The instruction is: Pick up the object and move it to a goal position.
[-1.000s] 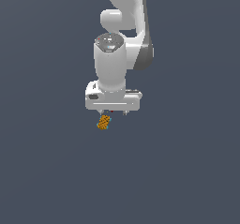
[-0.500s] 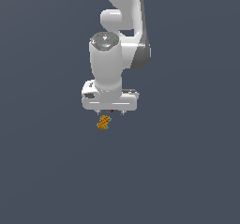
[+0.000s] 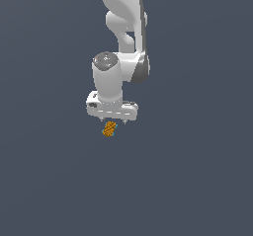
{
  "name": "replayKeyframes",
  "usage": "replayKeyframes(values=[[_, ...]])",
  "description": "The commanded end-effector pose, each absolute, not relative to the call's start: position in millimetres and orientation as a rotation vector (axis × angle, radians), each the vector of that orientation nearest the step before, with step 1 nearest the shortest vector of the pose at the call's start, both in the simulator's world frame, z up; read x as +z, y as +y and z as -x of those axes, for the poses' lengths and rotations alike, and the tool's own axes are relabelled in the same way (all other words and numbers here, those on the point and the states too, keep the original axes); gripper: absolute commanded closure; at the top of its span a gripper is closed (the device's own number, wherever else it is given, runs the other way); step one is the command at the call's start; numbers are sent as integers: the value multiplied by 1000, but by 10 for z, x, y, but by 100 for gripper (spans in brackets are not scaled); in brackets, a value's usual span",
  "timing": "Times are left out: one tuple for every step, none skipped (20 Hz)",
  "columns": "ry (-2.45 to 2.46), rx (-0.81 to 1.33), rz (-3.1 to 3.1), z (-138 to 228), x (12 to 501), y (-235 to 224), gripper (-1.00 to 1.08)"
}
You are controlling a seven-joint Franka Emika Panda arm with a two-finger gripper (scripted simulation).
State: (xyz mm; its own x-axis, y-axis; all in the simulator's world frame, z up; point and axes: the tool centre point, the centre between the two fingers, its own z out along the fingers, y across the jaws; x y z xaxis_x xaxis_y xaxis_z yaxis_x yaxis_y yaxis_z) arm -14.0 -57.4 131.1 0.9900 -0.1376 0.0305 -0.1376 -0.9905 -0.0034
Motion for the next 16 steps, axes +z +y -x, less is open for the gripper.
replayKeyframes(values=[[278,-33,3127,280,1108,-645,-92],[300,-29,3125,332,1037,-669,-92],[320,-24,3123,381,973,-692,-92],[339,-20,3121,427,916,-712,-92],[356,-16,3119,470,865,-731,-92],[371,-13,3118,509,819,-747,-92],[385,-10,3117,543,780,-761,-92],[396,-7,3115,574,746,-774,-92],[406,-5,3114,600,717,-784,-92],[414,-3,3114,621,694,-792,-92],[421,-2,3113,638,676,-799,-92],[425,-1,3113,650,664,-804,-92],[428,0,3112,657,656,-807,-92],[429,0,3112,660,653,-808,-92],[424,1,3113,649,664,-804,-92],[424,1,3113,649,661,-804,-92]])
